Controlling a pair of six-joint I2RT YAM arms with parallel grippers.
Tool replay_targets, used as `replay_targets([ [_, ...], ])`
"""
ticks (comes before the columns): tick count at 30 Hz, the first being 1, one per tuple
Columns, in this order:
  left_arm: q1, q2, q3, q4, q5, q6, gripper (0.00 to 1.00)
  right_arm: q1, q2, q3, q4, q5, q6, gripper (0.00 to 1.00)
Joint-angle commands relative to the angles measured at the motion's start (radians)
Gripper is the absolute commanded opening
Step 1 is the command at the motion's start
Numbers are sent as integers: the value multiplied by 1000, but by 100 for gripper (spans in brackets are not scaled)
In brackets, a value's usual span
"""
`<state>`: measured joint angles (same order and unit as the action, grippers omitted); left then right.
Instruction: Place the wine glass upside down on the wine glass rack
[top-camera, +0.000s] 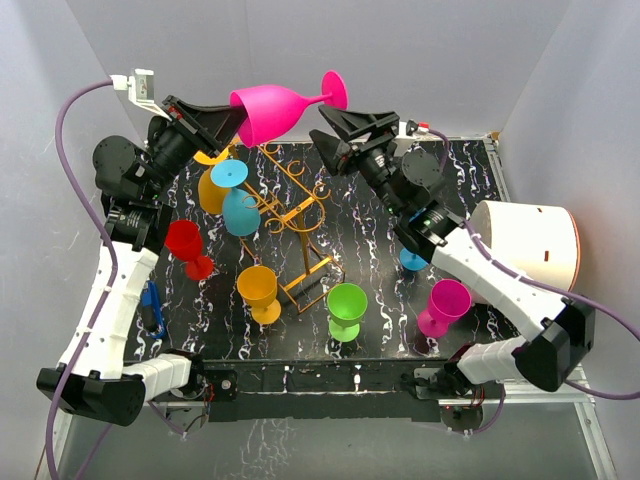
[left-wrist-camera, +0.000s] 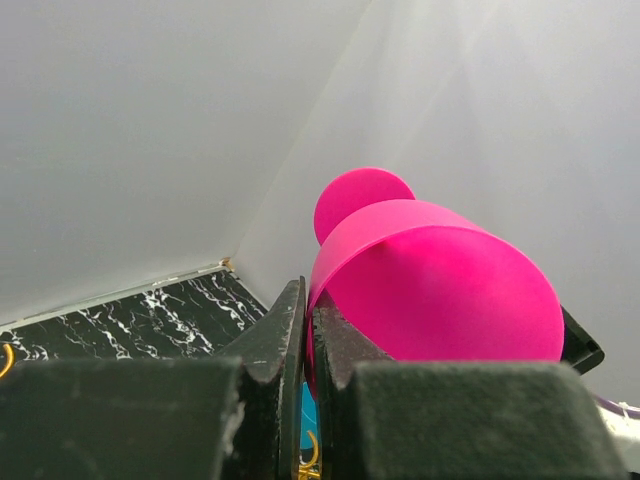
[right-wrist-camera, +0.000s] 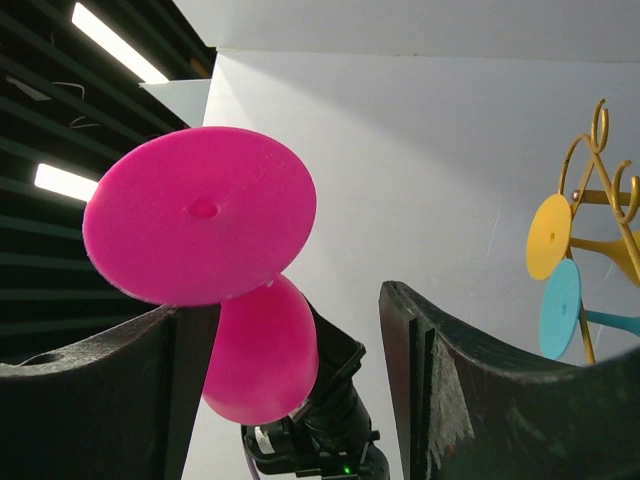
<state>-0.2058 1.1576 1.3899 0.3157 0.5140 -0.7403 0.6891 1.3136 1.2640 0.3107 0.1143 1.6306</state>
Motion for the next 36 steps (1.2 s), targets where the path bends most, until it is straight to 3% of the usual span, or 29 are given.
replay_targets([
  [1,1,-9,-8,64,17,5,0,8,43,88,117,8,49,62],
  [11,-16,-12,-45,103,19,-14,0,12,86,143,136,31,29,56],
  [21,-40,-45,-100,146,51,-88,0,21,67,110,164,63,25,26],
  [33,-69,-103,-139,93,77,-109,0,32,40,90,163,98,-25,0],
  [36,-71,-102,-125,67,101,-103,5,33,36,86,164,105,-43,0],
])
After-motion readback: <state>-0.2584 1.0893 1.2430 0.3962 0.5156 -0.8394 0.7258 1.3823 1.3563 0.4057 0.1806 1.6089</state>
